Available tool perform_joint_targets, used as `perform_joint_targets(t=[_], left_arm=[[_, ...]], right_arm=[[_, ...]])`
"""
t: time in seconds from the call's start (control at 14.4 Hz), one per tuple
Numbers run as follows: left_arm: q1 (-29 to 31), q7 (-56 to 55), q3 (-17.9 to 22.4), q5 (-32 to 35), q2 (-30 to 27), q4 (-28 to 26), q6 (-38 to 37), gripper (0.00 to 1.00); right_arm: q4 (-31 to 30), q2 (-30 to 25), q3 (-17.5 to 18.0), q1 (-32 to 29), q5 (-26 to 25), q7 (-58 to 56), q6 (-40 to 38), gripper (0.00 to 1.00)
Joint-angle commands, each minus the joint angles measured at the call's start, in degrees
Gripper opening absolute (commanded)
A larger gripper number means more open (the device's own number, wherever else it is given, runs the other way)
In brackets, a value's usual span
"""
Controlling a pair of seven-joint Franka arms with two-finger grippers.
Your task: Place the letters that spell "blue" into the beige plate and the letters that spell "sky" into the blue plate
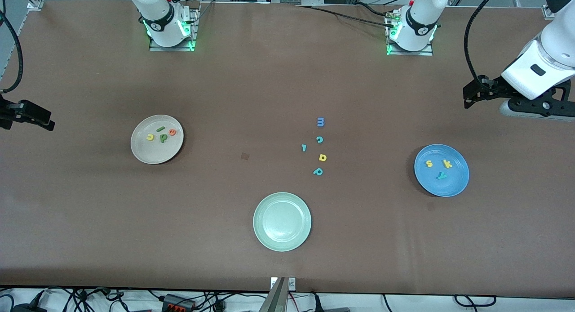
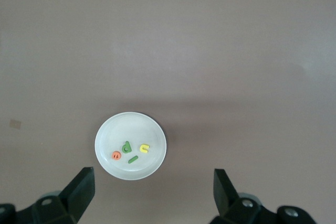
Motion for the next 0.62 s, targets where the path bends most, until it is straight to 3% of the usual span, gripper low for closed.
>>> perform_joint_targets(t=[0.0,0.28,0.56], left_arm=[[0.29,-0.23,-0.04,-0.5,0.88,1.92,-0.58,1.0],[0.2,-0.31,-0.04,-0.5,0.88,1.92,-0.58,1.0],[0.2,-0.31,-0.04,-0.5,0.97,1.92,-0.58,1.0]], right_arm=[[-1.53,-1.34,-3.56,2.97,-0.58,-0.5,-0.52,1.0],[-4.34,-3.53,-3.66,3.07,-0.58,-0.15,-0.34,1.0],[-19.17,-14.06,-3.66,2.98,-0.49,0.98,6.24,1.0]])
